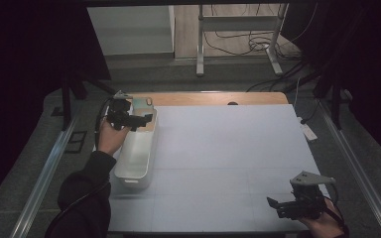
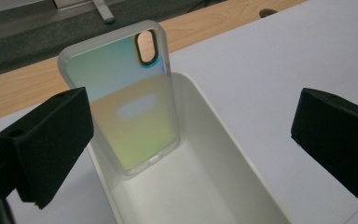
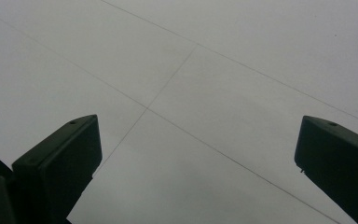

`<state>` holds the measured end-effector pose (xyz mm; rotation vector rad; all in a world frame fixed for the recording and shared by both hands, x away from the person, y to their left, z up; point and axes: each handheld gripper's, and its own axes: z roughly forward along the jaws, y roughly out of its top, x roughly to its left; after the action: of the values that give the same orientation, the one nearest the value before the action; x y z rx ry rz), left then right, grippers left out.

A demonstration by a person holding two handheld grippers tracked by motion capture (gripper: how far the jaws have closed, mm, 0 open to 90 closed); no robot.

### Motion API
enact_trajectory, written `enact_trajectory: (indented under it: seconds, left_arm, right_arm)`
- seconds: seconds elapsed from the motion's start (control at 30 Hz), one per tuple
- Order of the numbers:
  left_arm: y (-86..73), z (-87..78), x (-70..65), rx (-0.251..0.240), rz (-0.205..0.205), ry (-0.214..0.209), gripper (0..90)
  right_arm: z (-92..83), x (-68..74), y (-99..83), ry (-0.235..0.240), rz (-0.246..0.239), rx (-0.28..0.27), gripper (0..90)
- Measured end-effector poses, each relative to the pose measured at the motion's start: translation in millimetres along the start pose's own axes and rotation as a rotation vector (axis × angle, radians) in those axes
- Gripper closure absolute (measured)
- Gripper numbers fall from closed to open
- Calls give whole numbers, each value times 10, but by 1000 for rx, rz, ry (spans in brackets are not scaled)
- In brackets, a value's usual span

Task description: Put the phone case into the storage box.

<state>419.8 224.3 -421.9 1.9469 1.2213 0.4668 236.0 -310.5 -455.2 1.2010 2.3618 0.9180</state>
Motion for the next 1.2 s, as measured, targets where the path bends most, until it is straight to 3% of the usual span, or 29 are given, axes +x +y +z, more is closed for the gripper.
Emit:
enact_trajectory:
  seconds: [0.27,0.5,1.2]
  left_arm:
    - [-19,-37,-106,0,32,-32,0]
    - [-72,-44,-160,-11,31,-65,0]
    - [-229,-135,-287,-26,50,-94,0]
  right_arm:
    - [-1,-7,0,-10,9,-1,8]
    - [-3,-6,-1,-9,7,-5,9]
    - [-1,-3,1,-10,7,1,12]
